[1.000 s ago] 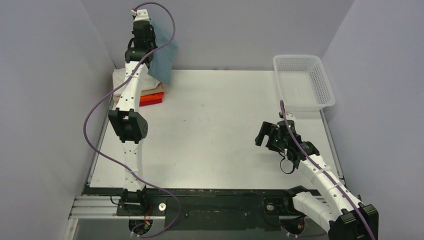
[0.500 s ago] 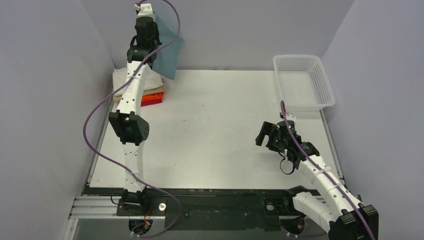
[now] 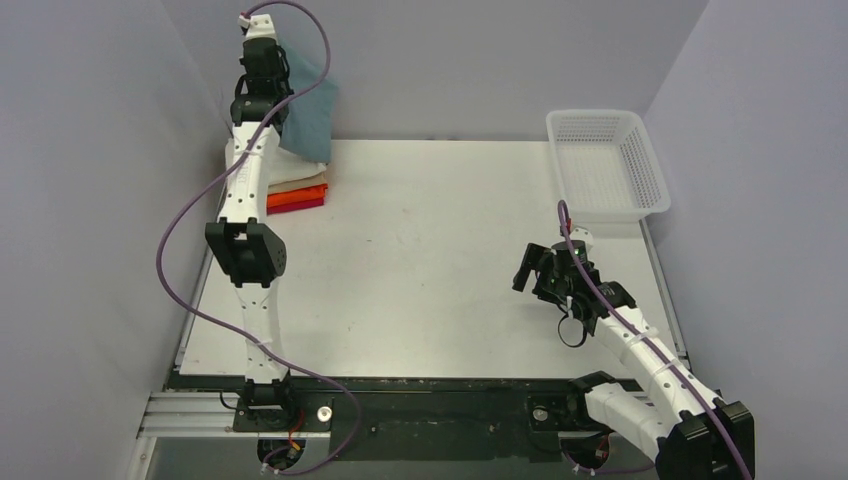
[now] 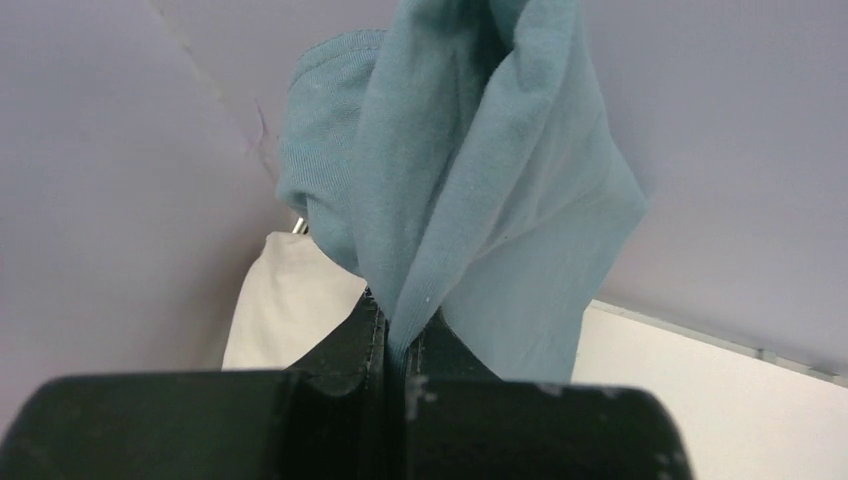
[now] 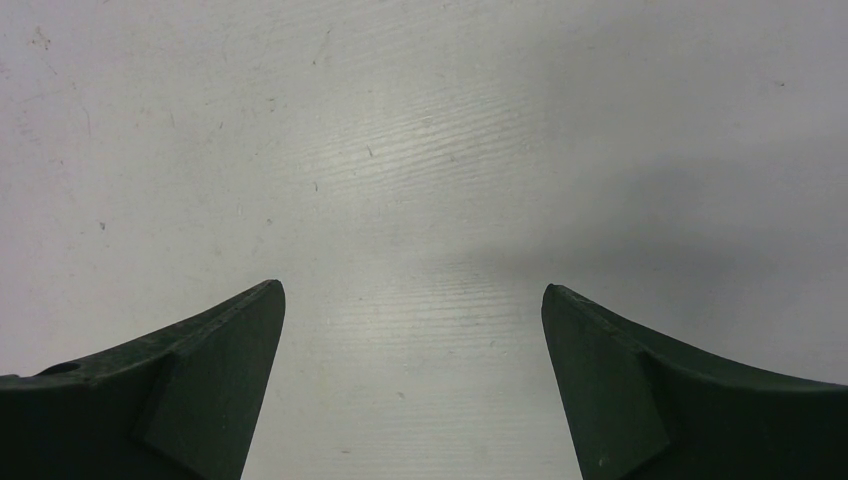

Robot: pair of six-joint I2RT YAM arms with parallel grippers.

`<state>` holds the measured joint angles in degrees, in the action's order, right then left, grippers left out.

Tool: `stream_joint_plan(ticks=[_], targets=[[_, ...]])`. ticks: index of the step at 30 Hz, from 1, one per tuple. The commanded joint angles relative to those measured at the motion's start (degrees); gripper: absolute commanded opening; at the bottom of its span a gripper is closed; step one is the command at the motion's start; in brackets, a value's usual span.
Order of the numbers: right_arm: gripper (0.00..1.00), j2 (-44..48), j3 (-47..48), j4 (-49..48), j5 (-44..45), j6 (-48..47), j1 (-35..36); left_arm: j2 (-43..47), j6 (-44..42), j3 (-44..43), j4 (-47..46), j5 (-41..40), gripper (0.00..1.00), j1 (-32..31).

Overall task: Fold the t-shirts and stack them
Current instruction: Put the neatly folded tshirt into the corner of the board with the left arm

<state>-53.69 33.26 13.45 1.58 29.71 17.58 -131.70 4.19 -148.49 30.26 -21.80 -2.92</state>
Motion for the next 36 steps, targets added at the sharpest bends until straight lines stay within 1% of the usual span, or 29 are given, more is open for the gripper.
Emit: stream_joint_plan(ticks=[1,4,13,18,25,26,27,28,29,30,32,33,36], targets=[[0.95,-0.91,0.89,-0.27,2.57,-0.12,-0.36,-1.07,-1.26,0.37,-5.70,1.49,0.00,2.21],[0.95,-1.15,1.22,0.24,3.32,-0.22,-0.36,-2.23,-1.62,0.41,-6.32,3.44,0.00,3.51],[0.95,-1.52,2.01,1.53,5.99,-0.51,-0.36,-5.65,-2.21,0.30,-6.84,5.95,0.00,7.62],[0.95,-2.80,2.71,2.43,7.40,-0.70,-0.35,-6.10,0.05,2.62,-5.23,8.14,0.00,10.77],[0.95,-4.67,3.35,3.13,7.81,-0.71,-0.36,-7.08,1.78,5.87,-5.89,9.00,0.00,13.40],[0.95,-4.71,3.34,3.22,7.88,-0.76,-0.36,-7.67,2.27,5.85,-5.89,9.08,0.12,13.70],[0.95,-4.81,3.32,3.28,7.94,-0.72,-0.36,-8.04,2.56,5.69,-5.81,9.44,0.22,14.20],[0.95,-4.83,3.31,3.28,8.14,-0.71,-0.36,-8.64,3.32,5.54,-5.58,9.33,0.48,14.41],[0.95,-4.84,3.35,3.50,8.29,-0.71,-0.36,-8.91,3.74,5.11,-5.40,8.60,0.59,14.84],[0.95,-4.84,3.58,3.72,8.55,-0.71,-0.36,-9.36,4.67,4.81,-5.02,8.04,0.74,14.99],[0.95,-4.56,4.10,4.49,9.20,-0.86,-0.36,-9.30,6.25,4.00,-4.19,5.50,0.79,15.38],[0.95,-4.00,4.27,4.85,9.39,-0.83,-0.36,-9.02,6.74,3.77,-3.95,4.72,0.79,15.61],[0.96,-2.17,4.59,5.01,10.87,-0.15,-0.36,-5.42,8.94,4.33,-2.63,5.60,0.81,15.66]])
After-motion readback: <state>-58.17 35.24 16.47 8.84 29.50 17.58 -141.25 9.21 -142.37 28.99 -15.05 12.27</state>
